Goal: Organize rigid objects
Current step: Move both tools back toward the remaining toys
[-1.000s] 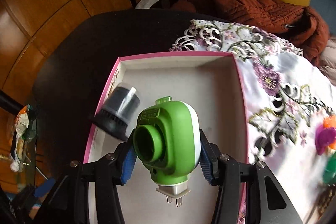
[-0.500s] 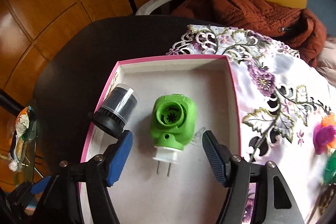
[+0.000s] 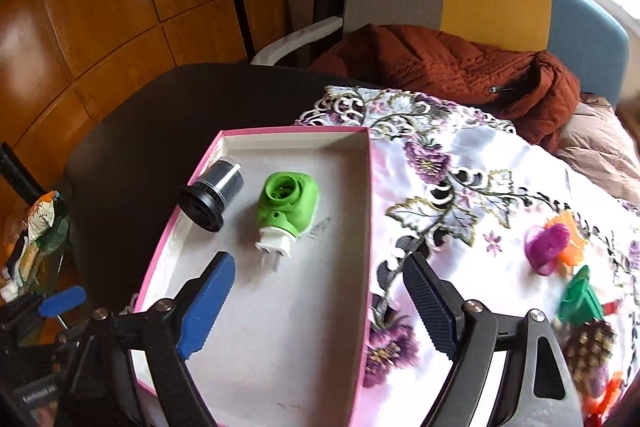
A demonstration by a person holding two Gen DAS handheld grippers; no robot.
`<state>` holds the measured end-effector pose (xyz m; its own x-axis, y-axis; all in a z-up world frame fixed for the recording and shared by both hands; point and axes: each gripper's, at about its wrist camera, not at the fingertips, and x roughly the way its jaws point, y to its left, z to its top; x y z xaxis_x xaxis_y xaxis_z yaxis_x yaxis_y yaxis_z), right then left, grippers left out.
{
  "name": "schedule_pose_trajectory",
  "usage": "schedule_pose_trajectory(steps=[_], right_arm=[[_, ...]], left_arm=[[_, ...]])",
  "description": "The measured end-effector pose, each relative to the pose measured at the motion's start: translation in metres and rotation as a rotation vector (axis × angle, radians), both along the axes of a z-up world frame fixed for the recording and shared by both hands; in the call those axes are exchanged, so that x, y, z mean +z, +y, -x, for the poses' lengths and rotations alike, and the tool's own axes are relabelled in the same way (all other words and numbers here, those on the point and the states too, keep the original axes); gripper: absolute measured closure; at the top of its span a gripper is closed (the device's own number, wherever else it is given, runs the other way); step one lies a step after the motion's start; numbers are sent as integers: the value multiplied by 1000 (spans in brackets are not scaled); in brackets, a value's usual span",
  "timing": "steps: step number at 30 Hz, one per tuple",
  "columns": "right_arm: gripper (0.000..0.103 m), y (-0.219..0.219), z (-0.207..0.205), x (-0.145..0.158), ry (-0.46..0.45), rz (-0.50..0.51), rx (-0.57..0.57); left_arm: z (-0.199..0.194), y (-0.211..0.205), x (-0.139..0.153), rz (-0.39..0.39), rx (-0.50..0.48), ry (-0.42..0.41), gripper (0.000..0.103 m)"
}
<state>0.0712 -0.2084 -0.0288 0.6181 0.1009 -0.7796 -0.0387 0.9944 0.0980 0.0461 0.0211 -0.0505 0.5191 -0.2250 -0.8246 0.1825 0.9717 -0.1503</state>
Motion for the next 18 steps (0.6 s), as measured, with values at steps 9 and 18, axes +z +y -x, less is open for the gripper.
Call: schedule_pose_trajectory(steps=[9,18], right_arm=[[16,-50,40,3,-20,20,-93],[16,-121,71,21,-75,88,-239]], left_arm=[[11,-25,7,-21,-74,-15,43],[22,-57,13,-50,-160,-27,43]])
